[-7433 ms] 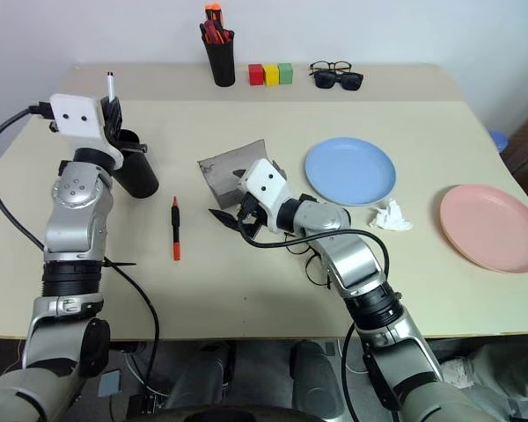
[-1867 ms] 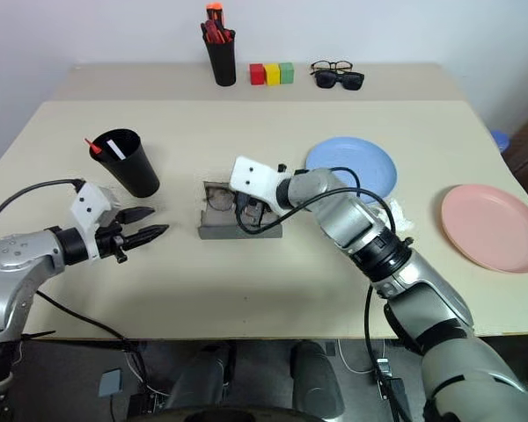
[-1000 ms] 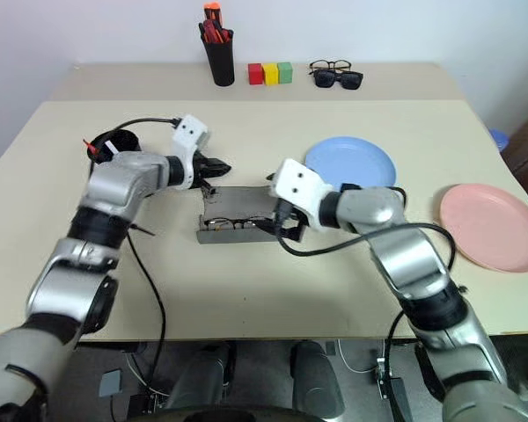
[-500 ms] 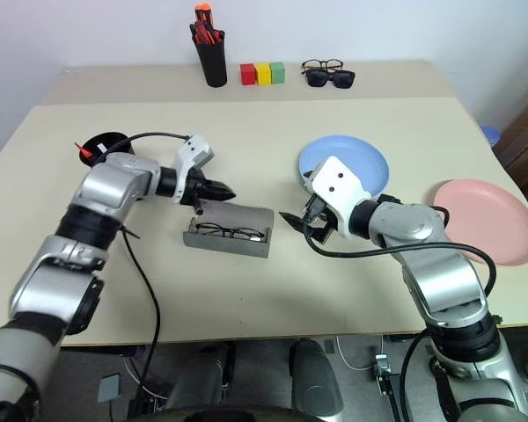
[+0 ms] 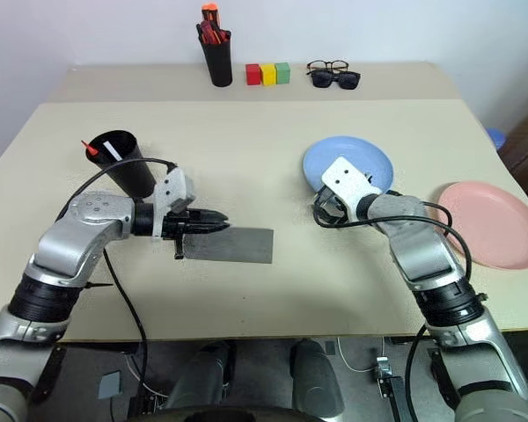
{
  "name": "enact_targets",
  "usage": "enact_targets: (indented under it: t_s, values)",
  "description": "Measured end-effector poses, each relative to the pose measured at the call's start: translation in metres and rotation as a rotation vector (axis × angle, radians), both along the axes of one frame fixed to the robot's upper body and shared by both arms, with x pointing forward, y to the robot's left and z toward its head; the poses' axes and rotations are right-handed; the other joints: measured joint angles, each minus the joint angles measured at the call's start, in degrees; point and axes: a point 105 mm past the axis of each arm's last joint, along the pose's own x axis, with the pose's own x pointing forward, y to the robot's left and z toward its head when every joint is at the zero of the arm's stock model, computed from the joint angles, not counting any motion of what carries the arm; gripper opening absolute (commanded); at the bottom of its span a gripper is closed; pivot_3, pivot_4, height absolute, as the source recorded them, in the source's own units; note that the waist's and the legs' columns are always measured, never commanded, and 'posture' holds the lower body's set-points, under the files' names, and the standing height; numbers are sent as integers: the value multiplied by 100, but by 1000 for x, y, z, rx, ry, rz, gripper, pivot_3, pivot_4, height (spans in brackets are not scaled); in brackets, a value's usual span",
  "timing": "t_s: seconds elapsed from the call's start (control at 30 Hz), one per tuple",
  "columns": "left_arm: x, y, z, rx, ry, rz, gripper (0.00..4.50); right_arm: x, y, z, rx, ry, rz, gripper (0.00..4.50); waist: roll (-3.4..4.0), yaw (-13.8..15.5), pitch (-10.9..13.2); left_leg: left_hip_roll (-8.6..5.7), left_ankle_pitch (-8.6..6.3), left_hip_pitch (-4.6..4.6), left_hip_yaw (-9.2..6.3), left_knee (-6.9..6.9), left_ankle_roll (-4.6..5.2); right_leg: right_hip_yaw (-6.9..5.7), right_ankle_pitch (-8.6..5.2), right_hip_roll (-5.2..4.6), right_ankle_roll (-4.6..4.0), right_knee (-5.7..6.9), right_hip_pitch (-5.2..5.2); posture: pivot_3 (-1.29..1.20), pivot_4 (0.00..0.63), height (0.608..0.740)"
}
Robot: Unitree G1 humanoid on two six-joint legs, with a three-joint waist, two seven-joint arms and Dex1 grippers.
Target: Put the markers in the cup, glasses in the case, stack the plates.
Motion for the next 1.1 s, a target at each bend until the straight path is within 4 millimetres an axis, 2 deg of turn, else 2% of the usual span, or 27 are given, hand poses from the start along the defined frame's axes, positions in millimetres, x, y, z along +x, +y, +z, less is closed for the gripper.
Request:
enact_targets:
  t_s: [0.03, 0.2, 0.23, 0.43, 0.53, 0.6, 0.67, 0.73, 0.8, 0.87, 0.93, 1.0, 1.1]
  values:
    - [-2, 0, 2, -19, -19, 2, 474, 2, -2, -4, -15, 3, -7, 3117, 0, -5, 0, 0, 0, 0, 1, 0, 0, 1, 0, 0, 0, 0, 0, 0, 150, 740]
    - [-8, -3, 1, -57, -32, 1, 474, 8, -8, -8, -46, -26, -36, 389, 0, -14, 0, 0, 0, 2, 0, 1, 0, 0, 0, 2, 1, 3, 0, 0, 150, 740]
    - [-8, -5, 1, -66, -35, 2, 474, 8, -6, -6, -45, -36, -30, 19, 1, -14, 0, 0, 0, 2, 0, 2, 0, 0, 0, 1, 1, 3, 2, 0, 150, 740]
    - [-6, -11, 5, -101, -60, -2, 474, 6, -3, 11, -78, -136, -18, 19, 3, -12, 1, 0, 0, 1, 0, 2, 0, 0, 0, 2, 1, 3, 1, 0, 150, 740]
    - [1, -17, 7, -118, -66, -16, 474, -8, -9, 39, -74, -230, -9, 19, 4, 36, 2, -2, 0, -1, -1, 2, 0, -1, 0, 0, 1, 1, 1, 0, 150, 740]
    - [7, -23, 8, -131, -70, -32, 474, -26, -32, 62, -116, -277, -47, 19, 3, 143, 1, -4, -1, -3, -1, 4, 1, -3, 0, -1, 2, -7, 5, 0, 150, 740]
    - [12, -26, 6, -134, -67, -50, 474, -51, -67, 71, -194, -257, -127, 19, 3, 240, 0, -6, -5, -5, -3, 5, 8, -7, -2, -2, 4, -18, 11, 0, 150, 740]
    - [17, -30, 5, -153, -60, -62, 474, -72, -93, 68, -237, -196, -202, 19, 0, 269, -2, -6, -6, -5, -1, 6, 10, -6, -2, -1, 4, -20, 14, 0, 150, 740]
    - [18, -37, 9, -191, -63, -91, 474, -89, -108, 58, -239, -134, -257, 19, 1, 245, -2, -4, -6, 0, 4, 8, 11, -3, -2, -1, 4, -17, 15, 0, 150, 740]
    - [17, -46, 16, -231, -75, -134, 474, -101, -119, 44, -245, -69, -286, 646, 5, 201, -4, -2, -6, 7, 5, 10, 11, -2, -2, 0, 4, -12, 19, 0, 150, 740]
    - [14, -51, 20, -260, -80, -165, 474, -107, -126, 40, -238, -47, -316, 1436, 9, 118, -5, -1, -6, 14, 8, 9, 11, 2, -2, 0, 4, -9, 23, 0, 150, 740]
    - [13, -54, 23, -276, -83, -181, 474, -107, -130, 40, -235, -47, -331, 2473, 11, 83, -6, 2, -6, 19, 8, 9, 11, 3, -2, 3, 3, -8, 24, 0, 150, 740]
    - [13, -54, 23, -275, -85, -175, 474, -101, -122, 39, -221, -55, -300, 3995, 15, 76, -9, 3, -6, 21, 7, 8, 11, 3, -2, 5, 3, -7, 27, 0, 150, 740]
